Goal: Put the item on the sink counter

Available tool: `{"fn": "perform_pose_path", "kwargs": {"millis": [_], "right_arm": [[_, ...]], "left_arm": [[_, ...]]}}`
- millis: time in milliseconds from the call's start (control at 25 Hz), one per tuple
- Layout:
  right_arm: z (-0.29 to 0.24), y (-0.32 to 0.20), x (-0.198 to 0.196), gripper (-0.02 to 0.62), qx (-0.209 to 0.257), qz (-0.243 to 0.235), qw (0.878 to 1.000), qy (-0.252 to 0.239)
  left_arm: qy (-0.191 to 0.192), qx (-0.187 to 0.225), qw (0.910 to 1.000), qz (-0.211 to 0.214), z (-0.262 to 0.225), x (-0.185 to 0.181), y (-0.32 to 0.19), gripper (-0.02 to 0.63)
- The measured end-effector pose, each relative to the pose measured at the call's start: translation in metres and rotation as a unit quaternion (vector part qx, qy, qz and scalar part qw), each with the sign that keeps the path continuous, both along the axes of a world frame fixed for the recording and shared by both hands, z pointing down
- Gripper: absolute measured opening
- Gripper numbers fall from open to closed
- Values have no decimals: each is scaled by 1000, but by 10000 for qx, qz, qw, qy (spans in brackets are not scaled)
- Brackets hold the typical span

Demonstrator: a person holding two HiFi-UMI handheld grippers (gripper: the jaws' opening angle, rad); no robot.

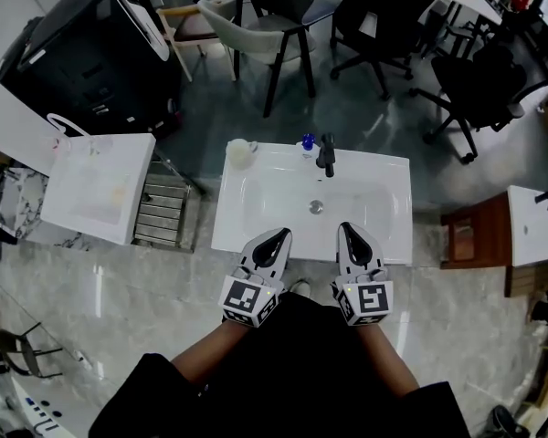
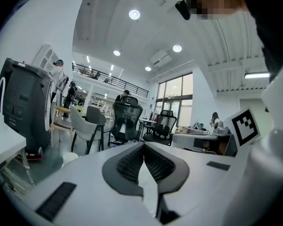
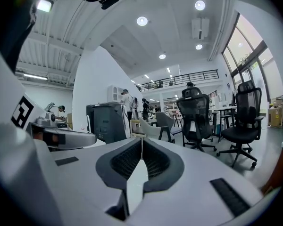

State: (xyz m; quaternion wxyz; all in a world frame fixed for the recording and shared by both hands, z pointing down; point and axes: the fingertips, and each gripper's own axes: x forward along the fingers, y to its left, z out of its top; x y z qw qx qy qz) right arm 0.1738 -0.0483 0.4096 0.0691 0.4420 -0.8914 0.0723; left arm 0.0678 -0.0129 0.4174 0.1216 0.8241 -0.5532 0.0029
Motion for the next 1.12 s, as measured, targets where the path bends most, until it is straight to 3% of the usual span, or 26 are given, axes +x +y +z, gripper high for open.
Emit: {"fn": "perform_pose_path", "kwargs": {"millis": [400,1120], "right_arm": [[13,13,-9,31,-81,-123,9988,462],[22,25,-15,31,-167,-125,9990,403]], "left_arm": [[-163,103,9991,-377,-4,-35,6,17],[-262,148,9983,-492,-7,-44,14,17]]}}
